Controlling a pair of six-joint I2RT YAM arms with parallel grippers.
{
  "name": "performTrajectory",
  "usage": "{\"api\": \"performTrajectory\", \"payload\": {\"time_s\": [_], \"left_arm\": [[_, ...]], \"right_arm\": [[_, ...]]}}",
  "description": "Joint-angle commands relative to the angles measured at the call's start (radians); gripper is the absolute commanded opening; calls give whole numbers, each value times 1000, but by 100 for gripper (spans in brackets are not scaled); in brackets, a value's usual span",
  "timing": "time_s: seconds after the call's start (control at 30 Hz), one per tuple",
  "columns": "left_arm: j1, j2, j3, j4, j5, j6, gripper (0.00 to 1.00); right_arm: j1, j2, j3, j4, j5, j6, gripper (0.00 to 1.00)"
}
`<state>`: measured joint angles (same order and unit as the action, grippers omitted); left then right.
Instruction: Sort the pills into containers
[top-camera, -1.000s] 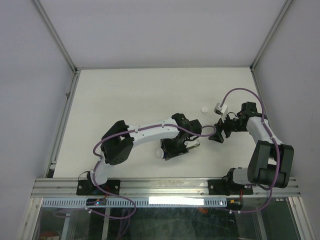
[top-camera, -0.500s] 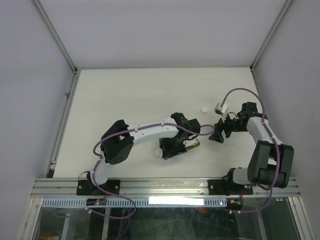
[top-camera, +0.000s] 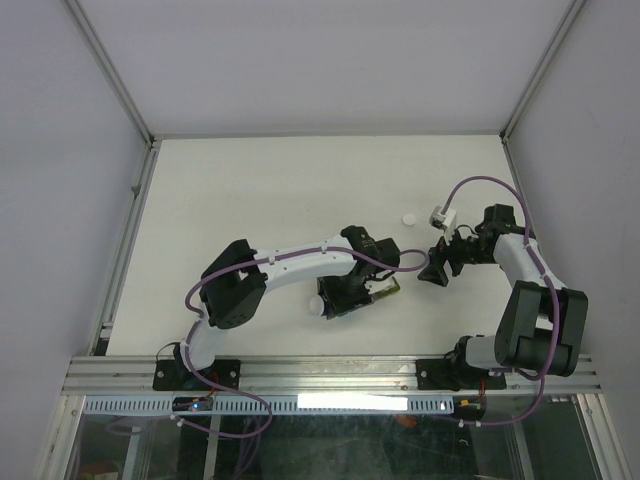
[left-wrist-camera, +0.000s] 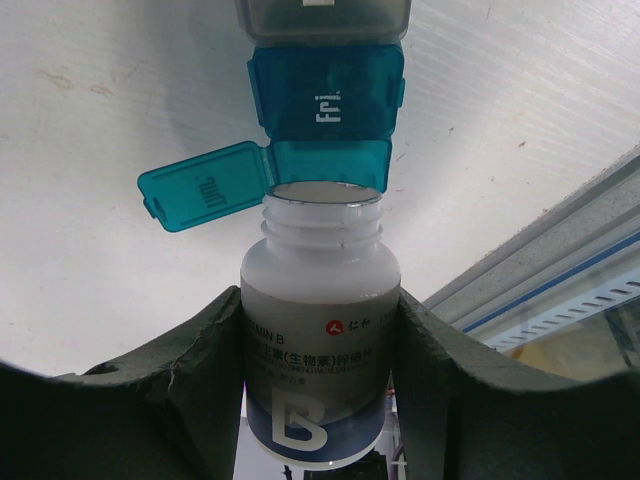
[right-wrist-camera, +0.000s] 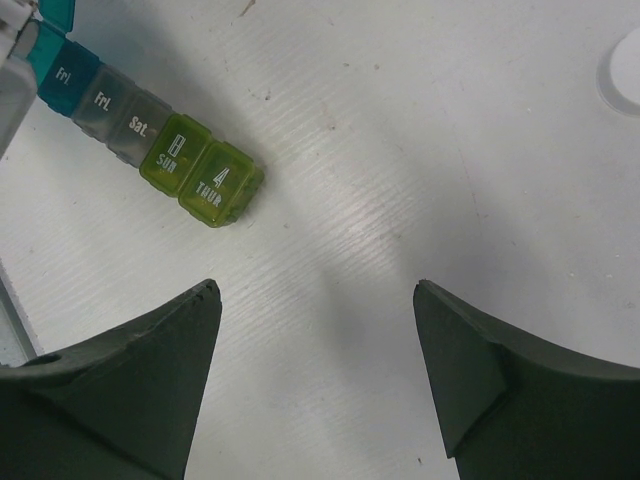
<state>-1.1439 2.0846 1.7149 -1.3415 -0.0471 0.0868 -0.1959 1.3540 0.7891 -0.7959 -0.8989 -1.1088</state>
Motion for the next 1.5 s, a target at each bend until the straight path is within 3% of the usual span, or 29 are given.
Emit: {"api": "performTrajectory", "payload": {"time_s": [0.0, 0.1, 0.3, 0.33, 0.4, 0.43, 0.5, 0.57, 1.03, 1.23, 1.47], "left_arm": [[-6, -38, 8, -11, -35, -11, 0], [-21, -49, 47, -10, -16, -26, 0], [1, -80, -43, 16, -53, -26, 0], [4, -47, 20, -36, -39, -51, 0], [-59, -58, 37, 42, -7, -7, 0], [-19, -111, -56, 95, -15, 9, 0], [49, -74, -14, -10, -6, -37, 0], [-17, -73, 24, -4, -52, -32, 0], [-15, -117, -24, 50, -57, -49, 0], [-18, -261, -153, 260, -57, -42, 0], [-20, -561, -504, 777, -3, 16, 0]], "right_arm": [[-12, -19, 24, -7, -31, -4, 81], [-12, -19, 23, -4, -34, -5, 81], [-13, -13, 27, -11, -40, -8, 81], [-15, -12, 30, -14, -40, -9, 81], [-16, -13, 28, -10, -38, -7, 81], [-14, -12, 30, -14, -40, -8, 81], [-16, -17, 29, -18, -34, -15, 81], [-19, -22, 21, -6, -31, -5, 81], [-23, -22, 24, -23, -46, -22, 81], [-24, -26, 18, -23, -55, -32, 81], [-23, -47, 18, -69, -113, -135, 81]]}}
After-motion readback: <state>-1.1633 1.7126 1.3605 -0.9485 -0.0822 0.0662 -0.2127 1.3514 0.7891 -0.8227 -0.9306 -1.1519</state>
